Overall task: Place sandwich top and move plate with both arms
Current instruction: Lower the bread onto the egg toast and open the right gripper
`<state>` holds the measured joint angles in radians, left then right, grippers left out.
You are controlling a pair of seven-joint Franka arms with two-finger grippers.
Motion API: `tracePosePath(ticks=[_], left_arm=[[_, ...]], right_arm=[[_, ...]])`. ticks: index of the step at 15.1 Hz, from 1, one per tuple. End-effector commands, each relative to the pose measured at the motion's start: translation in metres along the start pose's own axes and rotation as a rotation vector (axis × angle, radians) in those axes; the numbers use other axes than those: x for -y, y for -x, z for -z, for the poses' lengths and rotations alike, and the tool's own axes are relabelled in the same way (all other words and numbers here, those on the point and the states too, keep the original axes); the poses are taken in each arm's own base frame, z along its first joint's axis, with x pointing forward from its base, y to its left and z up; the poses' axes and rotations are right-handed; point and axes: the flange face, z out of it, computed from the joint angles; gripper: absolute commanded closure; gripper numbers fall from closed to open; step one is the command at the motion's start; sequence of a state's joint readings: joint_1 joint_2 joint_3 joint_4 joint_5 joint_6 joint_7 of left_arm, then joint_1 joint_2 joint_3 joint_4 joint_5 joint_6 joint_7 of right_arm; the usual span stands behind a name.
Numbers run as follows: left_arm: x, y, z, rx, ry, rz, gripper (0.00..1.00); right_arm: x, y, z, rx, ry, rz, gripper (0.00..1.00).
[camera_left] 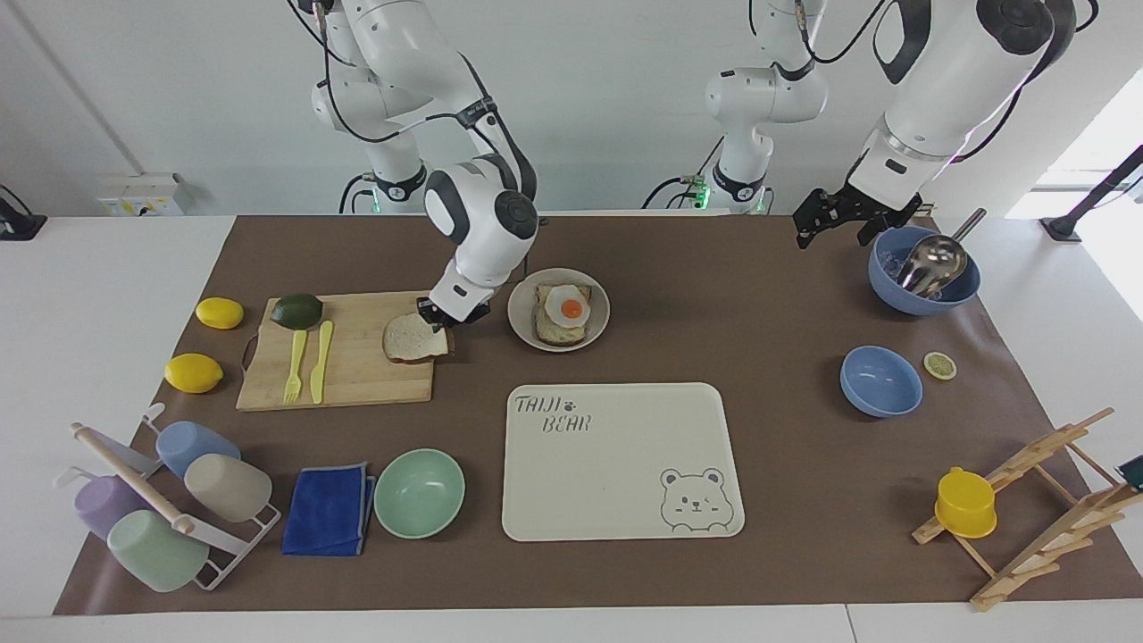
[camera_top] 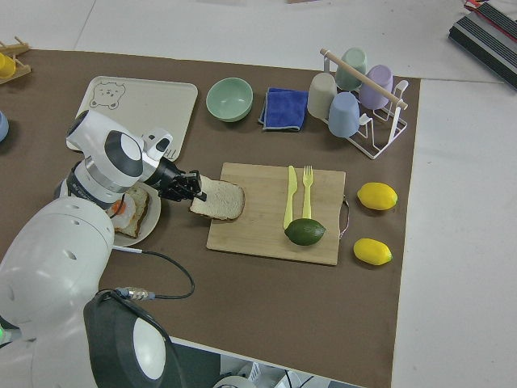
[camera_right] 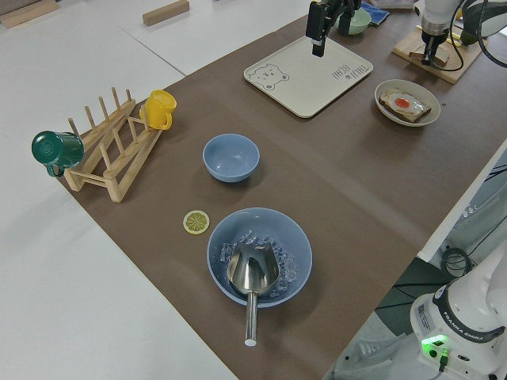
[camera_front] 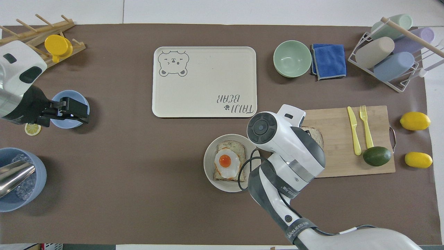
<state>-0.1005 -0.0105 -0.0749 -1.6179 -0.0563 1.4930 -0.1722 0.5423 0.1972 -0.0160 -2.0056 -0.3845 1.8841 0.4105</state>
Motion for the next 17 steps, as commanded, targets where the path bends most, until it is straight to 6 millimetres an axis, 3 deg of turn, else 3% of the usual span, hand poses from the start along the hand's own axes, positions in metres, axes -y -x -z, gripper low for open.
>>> tracePosePath(ticks=[1,3,4,7,8,15,16,17], left_arm=[[0.002,0.003,0.003,0.010,0.003,0.004,0.00],[0.002,0.003,0.003,0.010,0.002,0.004,0.00],[0.002,0.003,0.003,0.010,0.003,0.004,0.00],[0.002,0.003,0.003,0.007,0.004,0.005,0.00],[0.002,0.003,0.003,0.007,0.004,0.007,0.00],[0.010,0.000,0.004,0.001,0.007,0.024,0.00],[0.017,-0.001,0.004,0.002,0.008,0.036,0.00],[0.019,-0.001,0.004,0.000,0.009,0.040,0.00]], right_arm=[[0.051,-0.010,0.092,-0.055,-0.052,0.004,1.00],[0.079,-0.009,0.121,-0.116,-0.062,0.016,1.00],[0.087,-0.008,0.125,-0.125,-0.066,-0.004,1.00],[0.130,0.003,0.127,-0.159,-0.067,-0.003,1.00],[0.144,0.004,0.117,-0.150,-0.059,-0.003,1.00],[0.159,0.008,0.106,-0.150,-0.085,-0.003,1.00],[0.163,0.010,0.106,-0.134,-0.120,-0.012,0.94],[0.165,0.011,0.107,-0.119,-0.143,-0.019,0.82]])
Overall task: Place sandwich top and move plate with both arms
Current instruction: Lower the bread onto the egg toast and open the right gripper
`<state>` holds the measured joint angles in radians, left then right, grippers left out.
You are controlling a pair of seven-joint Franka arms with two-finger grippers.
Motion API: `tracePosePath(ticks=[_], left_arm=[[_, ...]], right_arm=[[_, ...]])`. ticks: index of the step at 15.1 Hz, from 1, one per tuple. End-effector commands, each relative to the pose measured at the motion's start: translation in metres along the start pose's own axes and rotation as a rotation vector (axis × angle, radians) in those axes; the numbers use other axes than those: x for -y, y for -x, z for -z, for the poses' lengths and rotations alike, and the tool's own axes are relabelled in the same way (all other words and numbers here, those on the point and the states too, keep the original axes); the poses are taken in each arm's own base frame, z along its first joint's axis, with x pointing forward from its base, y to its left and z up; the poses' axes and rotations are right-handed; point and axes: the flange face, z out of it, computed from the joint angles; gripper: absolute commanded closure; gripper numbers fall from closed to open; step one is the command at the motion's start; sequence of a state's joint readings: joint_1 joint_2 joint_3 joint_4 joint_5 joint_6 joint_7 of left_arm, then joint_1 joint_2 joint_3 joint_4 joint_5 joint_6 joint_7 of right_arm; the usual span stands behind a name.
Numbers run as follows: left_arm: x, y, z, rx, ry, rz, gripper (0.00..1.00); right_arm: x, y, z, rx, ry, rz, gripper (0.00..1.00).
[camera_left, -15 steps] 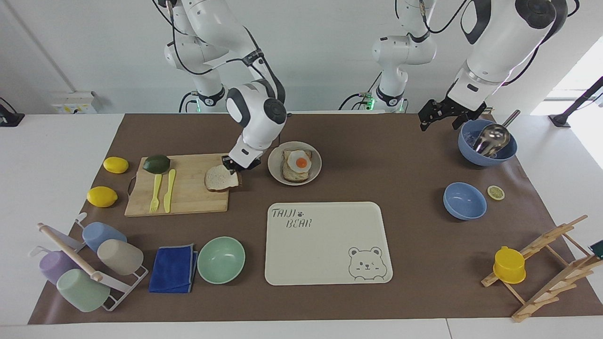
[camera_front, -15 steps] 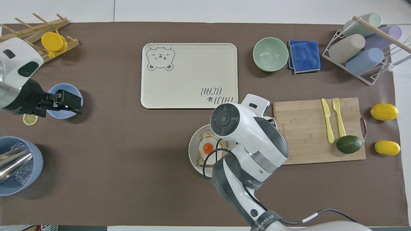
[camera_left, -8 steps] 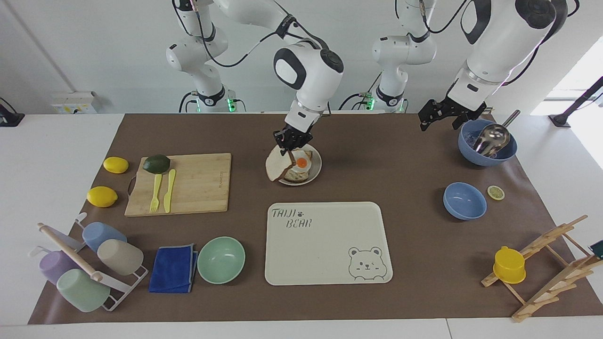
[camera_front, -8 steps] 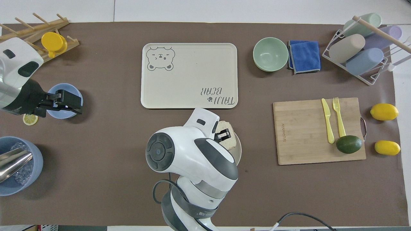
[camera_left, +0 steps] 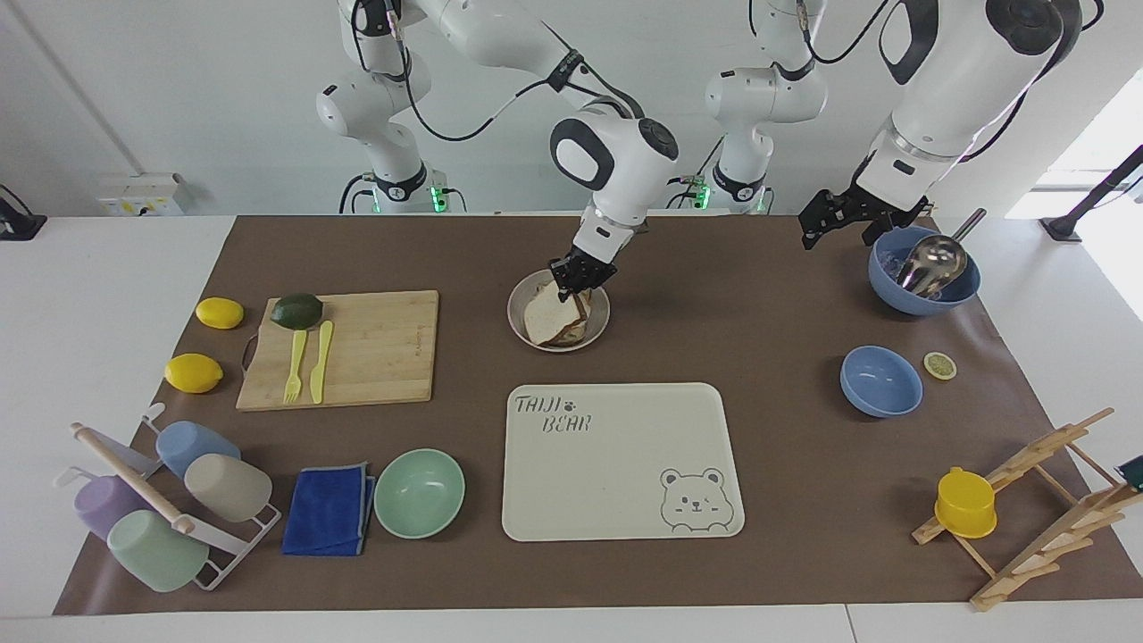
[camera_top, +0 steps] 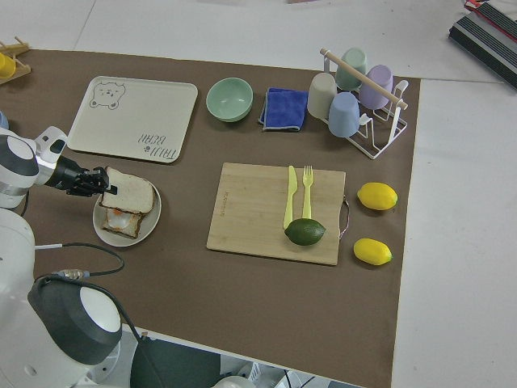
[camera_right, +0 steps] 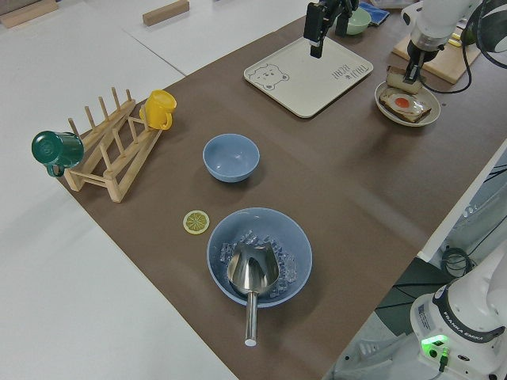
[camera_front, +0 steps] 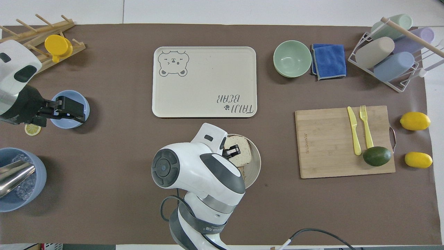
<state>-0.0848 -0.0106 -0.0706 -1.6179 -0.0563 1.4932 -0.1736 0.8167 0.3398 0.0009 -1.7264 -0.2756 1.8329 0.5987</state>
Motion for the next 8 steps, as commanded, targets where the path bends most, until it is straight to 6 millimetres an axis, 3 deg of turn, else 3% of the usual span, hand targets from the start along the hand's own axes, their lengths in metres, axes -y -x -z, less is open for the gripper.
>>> tracePosePath(ticks=[1,4,5,7,8], left_arm=[[0.009,0.000,0.003,0.000,0.007,0.019,0.00],[0.009,0.000,0.004,-0.002,0.007,0.021,0.00],[0.009,0.000,0.003,0.000,0.007,0.021,0.00],[0.010,0.000,0.000,0.006,0.006,0.026,0.00],[0.014,-0.001,-0.001,0.005,0.007,0.035,0.00]], right_arm=[[0.005,0.003,0.001,0.013,-0.063,-0.031,0.66],[0.014,0.008,0.009,0.027,-0.111,-0.038,0.36],[0.013,0.007,0.015,0.022,-0.129,-0.043,0.04],[-0.002,0.002,0.034,-0.014,-0.163,-0.064,0.00],[-0.024,-0.004,0.041,-0.023,-0.174,-0.092,0.00]])
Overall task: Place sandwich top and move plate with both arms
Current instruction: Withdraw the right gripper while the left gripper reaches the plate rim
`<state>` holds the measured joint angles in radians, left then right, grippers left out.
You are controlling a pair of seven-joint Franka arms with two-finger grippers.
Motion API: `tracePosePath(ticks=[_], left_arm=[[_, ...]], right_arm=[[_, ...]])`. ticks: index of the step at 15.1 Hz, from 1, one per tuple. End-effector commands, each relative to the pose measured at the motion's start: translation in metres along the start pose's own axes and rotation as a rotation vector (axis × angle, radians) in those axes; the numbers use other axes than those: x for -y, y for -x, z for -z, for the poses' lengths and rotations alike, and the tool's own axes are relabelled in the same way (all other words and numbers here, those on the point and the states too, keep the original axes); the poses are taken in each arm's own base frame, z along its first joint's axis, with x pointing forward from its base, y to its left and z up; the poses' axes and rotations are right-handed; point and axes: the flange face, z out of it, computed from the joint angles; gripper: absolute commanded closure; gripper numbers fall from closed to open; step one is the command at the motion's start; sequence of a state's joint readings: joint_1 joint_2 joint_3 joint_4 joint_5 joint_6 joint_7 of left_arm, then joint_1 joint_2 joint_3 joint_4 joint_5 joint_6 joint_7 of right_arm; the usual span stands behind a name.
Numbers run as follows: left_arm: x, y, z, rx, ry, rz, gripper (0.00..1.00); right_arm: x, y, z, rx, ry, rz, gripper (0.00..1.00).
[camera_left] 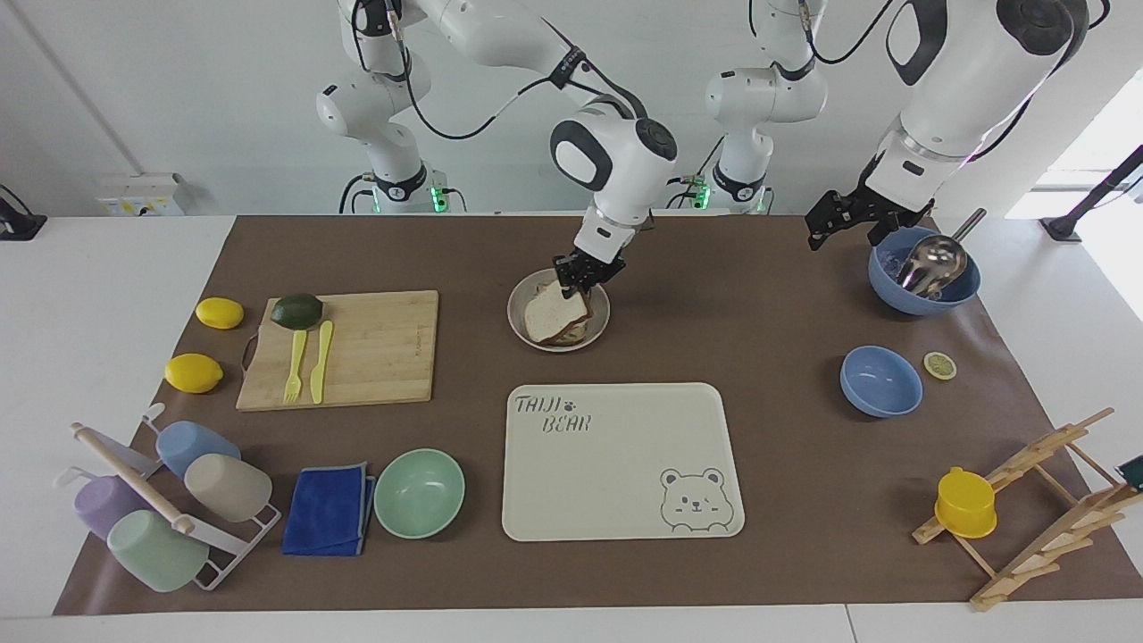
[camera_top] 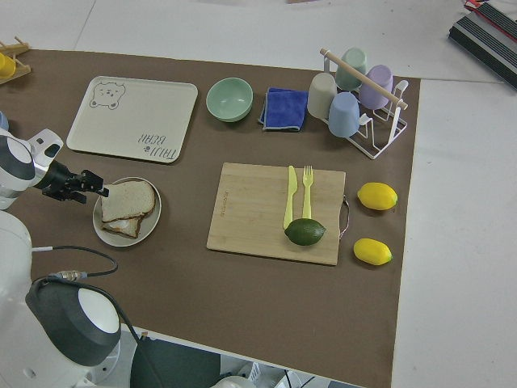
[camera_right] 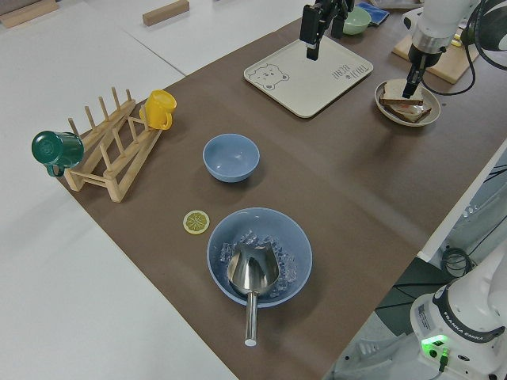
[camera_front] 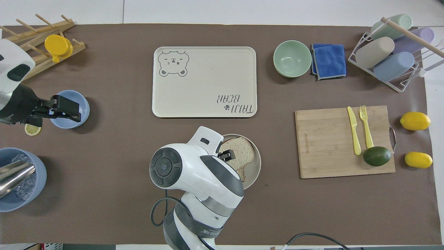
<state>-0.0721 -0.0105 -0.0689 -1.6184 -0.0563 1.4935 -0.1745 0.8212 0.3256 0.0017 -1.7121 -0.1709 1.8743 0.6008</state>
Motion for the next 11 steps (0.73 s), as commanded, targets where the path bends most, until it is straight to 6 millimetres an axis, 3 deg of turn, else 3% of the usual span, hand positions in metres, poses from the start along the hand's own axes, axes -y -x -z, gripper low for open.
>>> tracePosePath(ticks=[1,3,5,9,11], left_arm=[[0.009,0.002,0.001,-0.002,0.007,0.026,0.00],[0.008,0.004,-0.007,-0.009,0.009,0.025,0.00],[0.002,0.011,-0.024,-0.021,0.007,0.019,0.00],[-0.027,0.030,-0.059,-0.024,0.020,-0.023,0.00],[-0.052,0.040,-0.083,-0.012,0.032,-0.019,0.00]], right_arm=[[-0.065,-0.018,0.035,-0.029,-0.066,-0.103,0.00],[-0.136,-0.026,0.061,-0.016,-0.120,-0.186,0.00],[-0.223,-0.027,0.080,0.006,-0.155,-0.263,0.00],[-0.369,0.007,0.112,0.049,-0.202,-0.389,0.00],[-0.419,0.021,0.121,0.081,-0.208,-0.352,0.00]])
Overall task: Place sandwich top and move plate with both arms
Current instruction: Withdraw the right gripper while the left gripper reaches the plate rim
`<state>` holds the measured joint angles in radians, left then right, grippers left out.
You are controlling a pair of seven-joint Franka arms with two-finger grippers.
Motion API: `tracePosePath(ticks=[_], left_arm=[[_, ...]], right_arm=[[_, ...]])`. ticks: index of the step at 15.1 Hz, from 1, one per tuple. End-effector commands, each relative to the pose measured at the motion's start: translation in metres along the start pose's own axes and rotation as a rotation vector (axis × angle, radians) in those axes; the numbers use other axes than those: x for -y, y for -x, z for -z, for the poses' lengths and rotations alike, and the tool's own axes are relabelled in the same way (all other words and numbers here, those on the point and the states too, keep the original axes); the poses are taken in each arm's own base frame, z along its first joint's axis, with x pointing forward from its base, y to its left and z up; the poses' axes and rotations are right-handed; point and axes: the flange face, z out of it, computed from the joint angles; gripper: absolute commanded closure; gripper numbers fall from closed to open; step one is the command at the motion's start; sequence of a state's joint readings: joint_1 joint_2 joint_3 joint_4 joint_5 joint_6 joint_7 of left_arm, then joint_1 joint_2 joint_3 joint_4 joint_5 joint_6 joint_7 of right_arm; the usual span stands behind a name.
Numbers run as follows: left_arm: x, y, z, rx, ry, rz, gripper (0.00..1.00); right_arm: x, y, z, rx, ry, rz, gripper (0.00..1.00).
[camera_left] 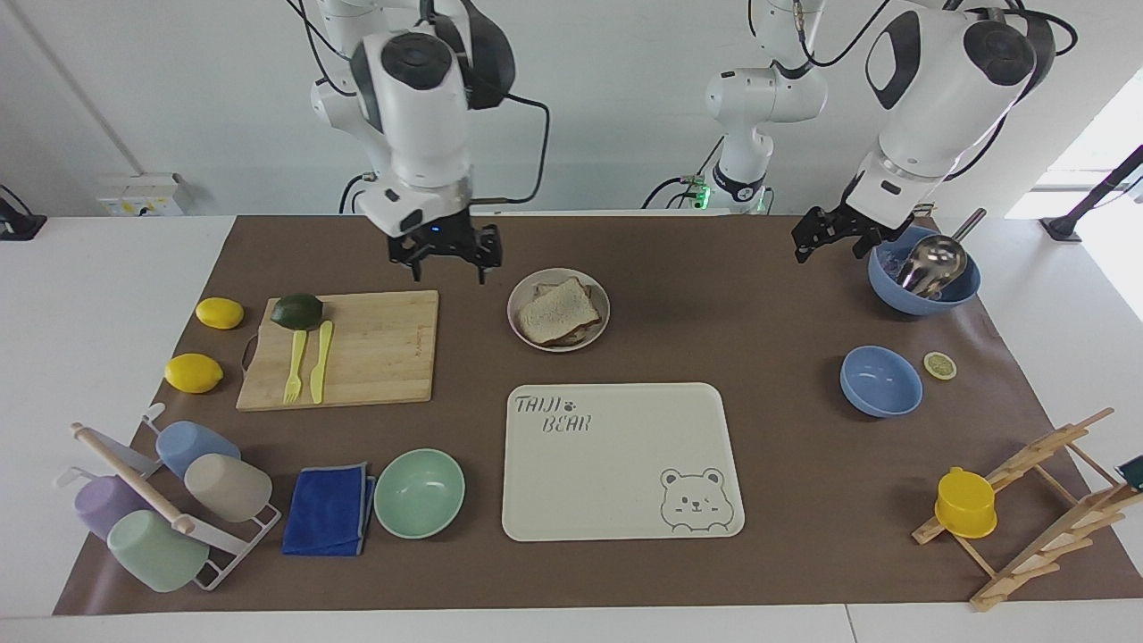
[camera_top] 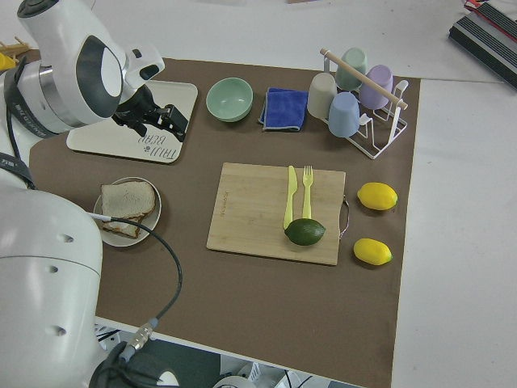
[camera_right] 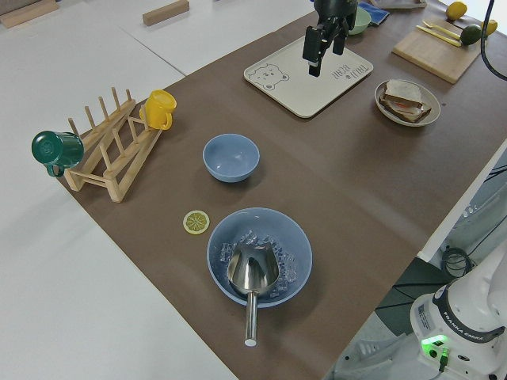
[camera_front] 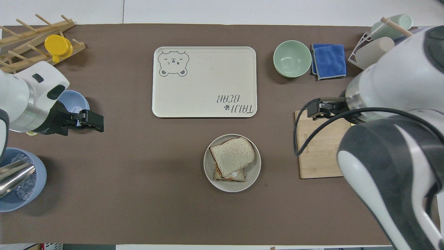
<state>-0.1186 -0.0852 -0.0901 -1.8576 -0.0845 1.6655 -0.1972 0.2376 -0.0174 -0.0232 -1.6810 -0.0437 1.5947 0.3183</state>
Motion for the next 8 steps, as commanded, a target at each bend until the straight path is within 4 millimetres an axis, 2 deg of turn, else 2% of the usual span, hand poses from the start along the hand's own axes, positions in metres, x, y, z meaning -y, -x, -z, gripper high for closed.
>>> tracePosePath(ticks=[1,2,5,7,8], left_arm=[[-0.035,0.028,-0.037,-0.006,0.029,0.024,0.00],[-0.050,0.035,-0.055,0.000,0.041,0.039,0.00],[-0.103,0.062,-0.115,-0.021,0.052,0.014,0.00],[-0.125,0.073,-0.150,-0.011,0.063,-0.019,0.00],[-0.137,0.079,-0.165,-0.017,0.065,-0.034,0.00]], right_arm=[[-0.047,-0.004,0.016,0.040,-0.028,0.040,0.00],[-0.060,-0.007,0.013,0.040,-0.027,0.039,0.00],[-0.082,-0.007,0.010,0.057,-0.029,0.003,0.00],[-0.093,-0.014,0.003,0.063,-0.030,-0.023,0.00],[-0.106,-0.019,-0.003,0.050,-0.033,-0.028,0.00]])
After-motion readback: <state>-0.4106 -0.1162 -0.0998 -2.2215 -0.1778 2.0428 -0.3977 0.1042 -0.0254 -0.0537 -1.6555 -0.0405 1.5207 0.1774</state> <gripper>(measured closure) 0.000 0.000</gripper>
